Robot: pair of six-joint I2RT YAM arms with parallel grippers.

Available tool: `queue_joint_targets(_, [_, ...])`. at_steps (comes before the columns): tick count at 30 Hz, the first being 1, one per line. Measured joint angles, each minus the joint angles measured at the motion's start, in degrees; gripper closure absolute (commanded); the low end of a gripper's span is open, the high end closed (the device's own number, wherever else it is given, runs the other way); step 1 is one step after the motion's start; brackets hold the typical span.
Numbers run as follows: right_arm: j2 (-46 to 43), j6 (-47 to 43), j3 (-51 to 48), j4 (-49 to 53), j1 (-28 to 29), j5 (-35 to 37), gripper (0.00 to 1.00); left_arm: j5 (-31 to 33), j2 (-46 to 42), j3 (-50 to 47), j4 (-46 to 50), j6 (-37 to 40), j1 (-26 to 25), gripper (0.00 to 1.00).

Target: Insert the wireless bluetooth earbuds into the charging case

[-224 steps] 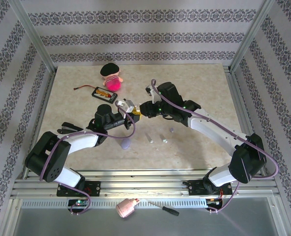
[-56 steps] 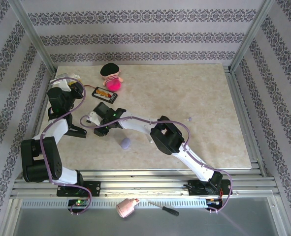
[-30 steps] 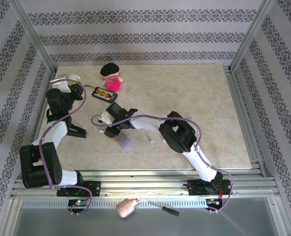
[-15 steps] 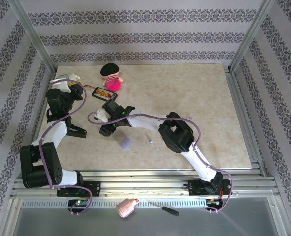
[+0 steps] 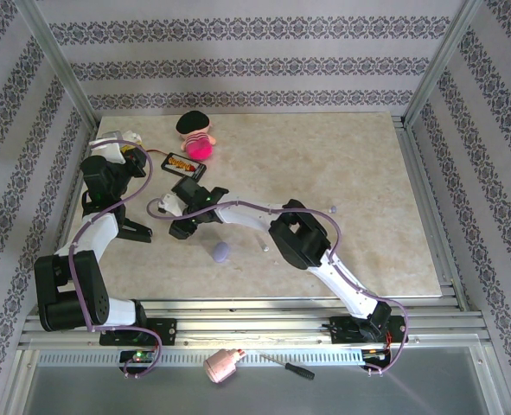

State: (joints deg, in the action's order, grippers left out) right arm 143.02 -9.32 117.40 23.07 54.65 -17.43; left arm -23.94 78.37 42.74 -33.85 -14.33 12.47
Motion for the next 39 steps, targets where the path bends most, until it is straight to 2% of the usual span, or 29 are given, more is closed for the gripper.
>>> queue_joint_targets(2, [0.4,0.3,0.1,0.3,0.0,0.0,0.71,0.0,0.0,0.0,0.1,0.2,0.0,1.00])
queue_joint_targets(7, [0.6,0.2,0.2,0.5,0.0,0.2,0.75,0.0,0.0,0.0,0.1,0.3,0.0,1.00])
queue_joint_targets(10, [0.6,0.1,0.2,0.5,0.0,0.4,0.82,0.0,0.0,0.0,0.1,0.3,0.0,1.00])
queue_joint_targets(19, [-1.9,0.6,-4.2,-1.7,0.0,1.5,0.82,-1.3,-0.2,0.0,0.3,1.1,0.0,1.00])
queue_joint_targets(25, [-7.0,2.4,-12.3,-2.9,-0.6,1.7,0.81,-1.5,-2.0,0.0,1.1,3.0,-0.9,1.00])
queue_joint_targets(30, [-14.3,4.4,-23.8,-5.4,-3.2,2.1,0.81,-0.6,-3.4,-1.0,1.0,5.4,-5.0,1.00])
queue_joint_targets(39, [-27.8,9.1,-45.2,-13.1,-11.9,4.8,0.79,3.7,-6.3,-4.4,1.4,13.8,-18.0,1.00])
